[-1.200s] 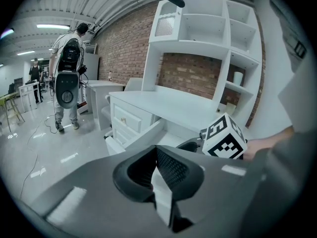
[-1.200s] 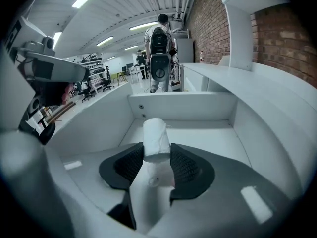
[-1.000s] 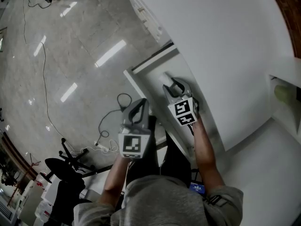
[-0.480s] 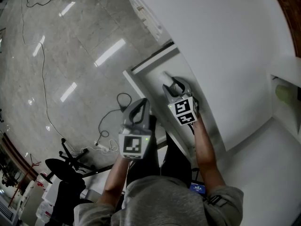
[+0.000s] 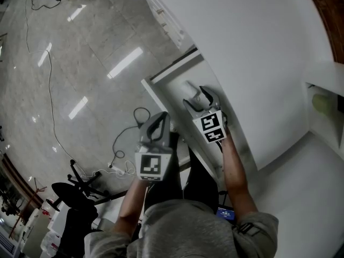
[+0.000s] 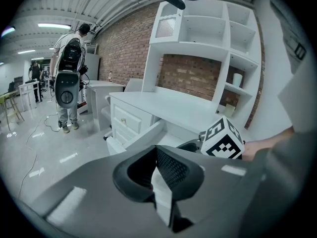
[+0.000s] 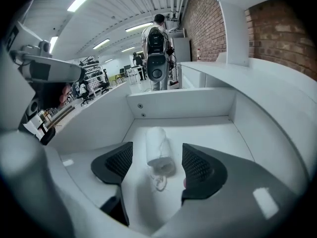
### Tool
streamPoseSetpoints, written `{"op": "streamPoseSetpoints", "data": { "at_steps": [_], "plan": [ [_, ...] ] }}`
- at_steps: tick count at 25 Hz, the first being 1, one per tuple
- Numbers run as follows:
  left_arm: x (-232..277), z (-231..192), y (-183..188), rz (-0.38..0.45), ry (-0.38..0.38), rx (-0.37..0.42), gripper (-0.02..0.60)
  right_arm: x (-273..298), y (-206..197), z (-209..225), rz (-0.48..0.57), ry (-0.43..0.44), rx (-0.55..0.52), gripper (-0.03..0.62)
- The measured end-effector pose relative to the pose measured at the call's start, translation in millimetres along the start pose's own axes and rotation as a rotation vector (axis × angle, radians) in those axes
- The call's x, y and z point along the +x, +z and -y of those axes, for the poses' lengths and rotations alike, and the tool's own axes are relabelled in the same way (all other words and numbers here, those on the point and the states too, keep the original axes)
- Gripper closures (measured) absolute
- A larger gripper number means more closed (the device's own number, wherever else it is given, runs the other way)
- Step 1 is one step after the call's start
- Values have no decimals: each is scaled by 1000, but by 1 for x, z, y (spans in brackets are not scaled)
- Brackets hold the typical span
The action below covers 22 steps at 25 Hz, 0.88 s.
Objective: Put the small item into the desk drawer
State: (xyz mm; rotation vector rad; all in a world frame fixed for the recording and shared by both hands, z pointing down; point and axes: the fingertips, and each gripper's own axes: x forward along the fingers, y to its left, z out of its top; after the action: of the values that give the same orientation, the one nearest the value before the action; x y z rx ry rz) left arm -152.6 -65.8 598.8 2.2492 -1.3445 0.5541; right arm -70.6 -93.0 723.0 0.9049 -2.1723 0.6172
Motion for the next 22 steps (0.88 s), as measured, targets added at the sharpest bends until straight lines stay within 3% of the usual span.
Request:
{"op": "streamPoseSetpoints", "data": {
  "at_steps": [12, 22],
  "plan": [
    [-37, 19, 43, 75, -6, 32, 569, -59, 34, -10, 80, -48, -20, 342],
    [-72, 47, 90, 151, -31, 89, 569, -146, 80, -16, 228, -144, -10, 403]
  ]
}}
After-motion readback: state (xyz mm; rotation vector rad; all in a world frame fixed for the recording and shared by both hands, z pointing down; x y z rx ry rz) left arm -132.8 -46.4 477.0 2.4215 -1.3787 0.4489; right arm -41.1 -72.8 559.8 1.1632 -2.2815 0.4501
